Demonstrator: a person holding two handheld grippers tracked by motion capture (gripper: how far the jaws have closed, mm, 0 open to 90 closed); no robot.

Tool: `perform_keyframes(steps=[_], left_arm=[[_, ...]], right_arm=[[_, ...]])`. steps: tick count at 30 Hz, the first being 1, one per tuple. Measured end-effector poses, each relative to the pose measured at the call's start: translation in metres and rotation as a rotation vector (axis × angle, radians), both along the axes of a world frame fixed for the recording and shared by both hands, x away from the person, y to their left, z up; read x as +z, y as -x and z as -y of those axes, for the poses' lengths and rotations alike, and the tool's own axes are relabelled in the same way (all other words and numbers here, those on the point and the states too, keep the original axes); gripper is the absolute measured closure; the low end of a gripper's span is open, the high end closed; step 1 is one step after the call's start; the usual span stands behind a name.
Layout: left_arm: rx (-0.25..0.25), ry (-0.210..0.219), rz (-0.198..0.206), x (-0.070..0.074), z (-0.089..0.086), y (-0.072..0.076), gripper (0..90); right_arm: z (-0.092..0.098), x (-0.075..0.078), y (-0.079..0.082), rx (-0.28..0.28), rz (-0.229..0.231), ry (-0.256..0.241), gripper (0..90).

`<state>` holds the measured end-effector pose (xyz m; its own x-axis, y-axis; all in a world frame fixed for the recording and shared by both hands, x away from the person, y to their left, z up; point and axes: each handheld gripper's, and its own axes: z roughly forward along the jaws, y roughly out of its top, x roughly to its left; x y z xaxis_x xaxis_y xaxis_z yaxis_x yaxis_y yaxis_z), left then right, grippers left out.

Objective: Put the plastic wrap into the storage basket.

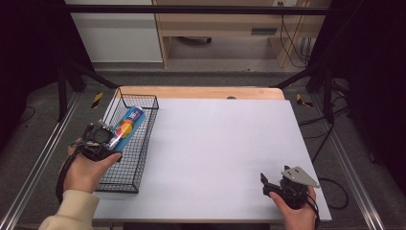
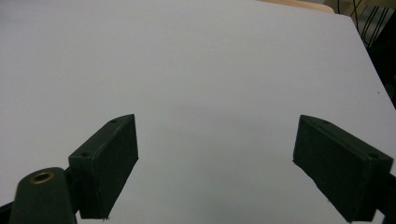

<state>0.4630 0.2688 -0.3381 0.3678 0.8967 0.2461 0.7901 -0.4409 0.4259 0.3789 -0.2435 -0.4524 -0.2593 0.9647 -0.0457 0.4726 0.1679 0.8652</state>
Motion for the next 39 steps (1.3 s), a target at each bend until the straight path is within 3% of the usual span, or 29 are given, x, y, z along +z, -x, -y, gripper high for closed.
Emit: perform_keyframes(steps=[22,39], left_arm=[[0.018,-0.031,-0.044,-0.01,-0.003,-0.004,32.1],[0.031,-0.062,-0.101,-0.021,-0.004,-0.013,32.1]], right_arm=[[-0.001,0.0,0.0,0.003,-0.004,0.001,14.1],[-0.001,-0.001,-0.001,0.009,-0.01,-0.003,14.2]])
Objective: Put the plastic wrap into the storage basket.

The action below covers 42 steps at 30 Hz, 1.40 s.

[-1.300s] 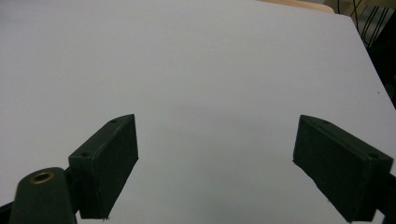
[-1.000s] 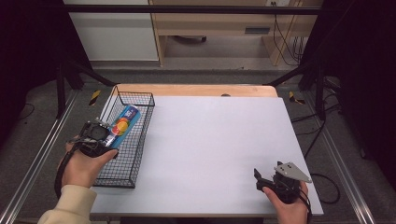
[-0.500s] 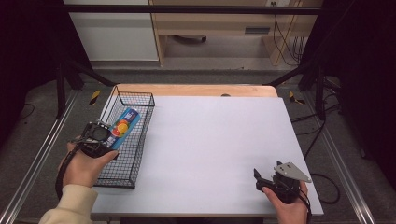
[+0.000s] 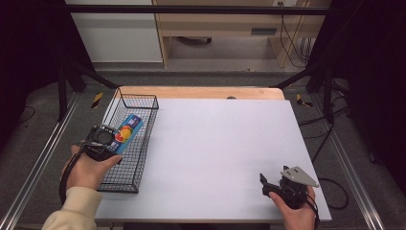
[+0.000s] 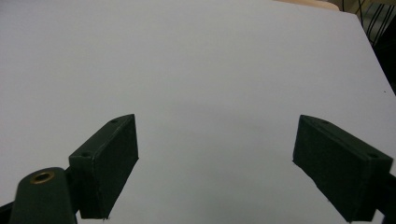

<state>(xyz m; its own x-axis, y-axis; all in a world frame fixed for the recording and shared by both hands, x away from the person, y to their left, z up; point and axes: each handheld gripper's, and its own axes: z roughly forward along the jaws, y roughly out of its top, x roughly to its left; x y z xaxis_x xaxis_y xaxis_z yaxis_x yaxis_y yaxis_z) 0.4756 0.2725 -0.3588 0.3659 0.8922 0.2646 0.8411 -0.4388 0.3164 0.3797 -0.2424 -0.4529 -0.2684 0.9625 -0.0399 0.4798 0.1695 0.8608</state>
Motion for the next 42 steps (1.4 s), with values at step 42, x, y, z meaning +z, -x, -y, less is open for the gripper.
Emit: perform_keyframes(steps=[42], left_arm=[[0.002,-0.07,-0.123,-0.02,0.007,-0.016,32.1]], right_arm=[[0.0,0.0,0.0,0.008,-0.007,-0.003,14.2]])
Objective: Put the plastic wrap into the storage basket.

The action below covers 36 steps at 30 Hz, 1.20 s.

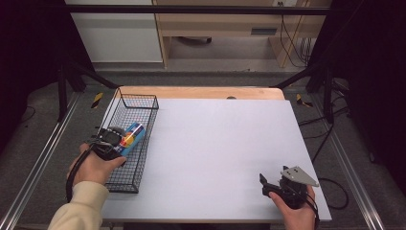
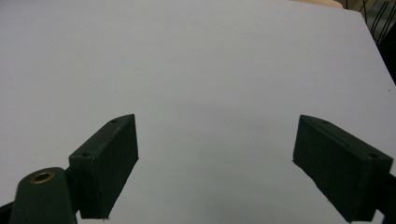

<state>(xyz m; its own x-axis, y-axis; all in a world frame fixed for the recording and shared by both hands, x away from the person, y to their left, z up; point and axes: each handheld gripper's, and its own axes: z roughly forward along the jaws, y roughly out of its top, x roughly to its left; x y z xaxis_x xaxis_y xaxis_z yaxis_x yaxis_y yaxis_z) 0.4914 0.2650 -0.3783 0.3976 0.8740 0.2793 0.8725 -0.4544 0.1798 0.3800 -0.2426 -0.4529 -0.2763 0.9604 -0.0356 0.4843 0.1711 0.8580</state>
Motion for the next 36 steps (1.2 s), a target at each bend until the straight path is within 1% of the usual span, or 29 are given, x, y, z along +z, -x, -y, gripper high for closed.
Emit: perform_keyframes(steps=[3,8,15,22,26,27,29,30,31,33,36], left_arm=[[-0.004,-0.006,-0.01,0.0,0.0,-0.001,32.0],[-0.001,-0.004,-0.02,-0.001,0.0,-0.002,32.0],[-0.006,-0.013,-0.053,-0.002,0.002,-0.005,32.0],[0.0,-0.001,-0.06,-0.003,0.001,-0.007,31.9],[-0.004,0.0,-0.057,-0.003,0.001,-0.007,31.8],[0.0,0.005,-0.063,-0.003,0.001,-0.007,31.8],[-0.012,-0.001,-0.053,-0.002,0.001,-0.007,31.4],[-0.014,0.008,-0.036,0.0,0.002,-0.006,29.4],[-0.014,0.02,-0.009,0.003,0.002,-0.004,26.7],[-0.021,0.026,0.004,0.007,0.001,-0.002,24.4],[-0.045,0.027,0.052,0.013,0.003,0.006,18.7]], right_arm=[[-0.001,0.0,0.0,0.002,0.0,0.0,14.2],[-0.001,0.0,0.0,0.003,-0.002,-0.002,14.2],[-0.001,0.0,0.0,0.006,-0.004,-0.002,14.2],[-0.001,-0.001,0.0,0.005,-0.007,0.0,14.2],[-0.001,-0.001,0.0,0.005,-0.008,0.001,14.2],[-0.001,-0.001,0.0,0.006,-0.01,0.0,14.2],[-0.001,-0.001,0.0,0.005,-0.011,0.0,14.1],[-0.001,-0.001,0.0,0.006,-0.011,0.0,14.0],[-0.001,-0.002,0.0,0.007,-0.013,0.0,13.7],[-0.001,-0.002,0.0,0.007,-0.015,0.001,13.6],[-0.001,-0.002,0.0,0.006,-0.013,0.002,13.6]])
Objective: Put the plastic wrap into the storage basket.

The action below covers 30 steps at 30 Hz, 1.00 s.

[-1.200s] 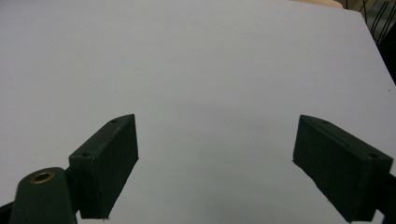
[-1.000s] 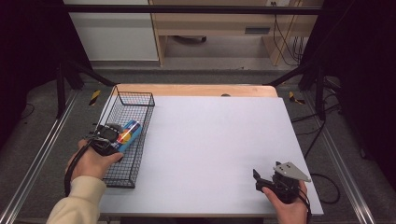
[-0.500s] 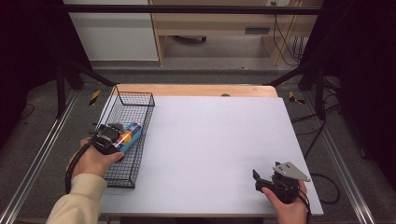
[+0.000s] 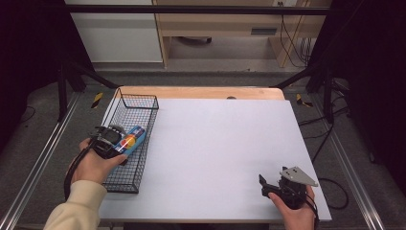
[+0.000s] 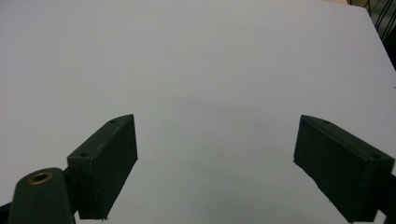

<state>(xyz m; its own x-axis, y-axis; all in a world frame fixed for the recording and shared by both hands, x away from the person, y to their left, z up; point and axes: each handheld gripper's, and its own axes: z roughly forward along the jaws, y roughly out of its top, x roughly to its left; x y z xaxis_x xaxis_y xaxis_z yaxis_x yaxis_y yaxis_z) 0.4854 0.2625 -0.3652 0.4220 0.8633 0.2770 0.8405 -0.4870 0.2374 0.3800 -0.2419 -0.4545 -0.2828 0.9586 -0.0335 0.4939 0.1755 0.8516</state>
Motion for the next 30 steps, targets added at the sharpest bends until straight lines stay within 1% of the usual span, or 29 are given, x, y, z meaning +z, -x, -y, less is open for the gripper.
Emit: perform_keyframes(steps=[1,5,6,8,10,11,12,13,14,15,17,20,23,26,27,30], left_arm=[[-0.012,0.01,0.026,0.003,0.001,0.004,16.8],[-0.049,0.015,0.089,0.015,0.009,0.014,12.8],[-0.05,0.021,0.112,0.018,0.012,0.016,11.9],[-0.068,0.03,0.144,0.026,0.017,0.019,9.2],[-0.086,0.039,0.175,0.033,0.023,0.022,9.0],[-0.103,0.041,0.186,0.037,0.026,0.023,8.5],[-0.109,0.051,0.201,0.039,0.03,0.024,8.3],[-0.126,0.054,0.208,0.041,0.034,0.026,7.8],[-0.14,0.058,0.225,0.043,0.038,0.027,6.8],[-0.142,0.069,0.242,0.044,0.043,0.028,5.4],[-0.177,0.086,0.253,0.045,0.053,0.031,5.6],[-0.23,0.098,0.257,0.046,0.069,0.036,5.4],[-0.284,0.13,0.258,0.042,0.088,0.04,5.5],[-0.326,0.149,0.266,0.037,0.102,0.045,5.6],[-0.346,0.166,0.265,0.035,0.107,0.047,5.7],[-0.375,0.208,0.287,0.03,0.116,0.053,6.0]], right_arm=[[0.0,0.0,0.0,-0.001,0.001,-0.001,13.6],[-0.001,0.0,-0.001,-0.001,0.0,0.003,13.6],[-0.001,0.0,-0.001,-0.001,0.002,0.002,13.6],[-0.002,0.0,0.0,-0.001,-0.001,0.006,13.6],[-0.001,0.0,0.0,-0.005,0.002,0.006,13.6],[-0.001,0.0,0.0,-0.005,0.0,0.006,13.5],[0.0,0.0,0.0,-0.005,-0.001,0.004,13.5],[0.0,0.0,0.0,-0.007,-0.001,0.002,13.4],[0.0,0.0,0.0,-0.011,-0.003,0.001,13.1],[0.001,0.0,0.0,-0.011,-0.005,0.0,12.9],[0.001,0.0,-0.001,-0.009,-0.004,0.0,12.2],[0.001,0.0,-0.001,-0.006,-0.005,-0.004,11.3],[0.002,0.0,0.0,-0.006,-0.005,-0.004,11.3],[0.003,0.0,0.0,-0.007,-0.006,-0.003,11.2],[0.002,0.0,-0.001,-0.007,-0.008,-0.001,11.0],[0.001,0.001,-0.001,-0.002,-0.01,0.005,10.6]])
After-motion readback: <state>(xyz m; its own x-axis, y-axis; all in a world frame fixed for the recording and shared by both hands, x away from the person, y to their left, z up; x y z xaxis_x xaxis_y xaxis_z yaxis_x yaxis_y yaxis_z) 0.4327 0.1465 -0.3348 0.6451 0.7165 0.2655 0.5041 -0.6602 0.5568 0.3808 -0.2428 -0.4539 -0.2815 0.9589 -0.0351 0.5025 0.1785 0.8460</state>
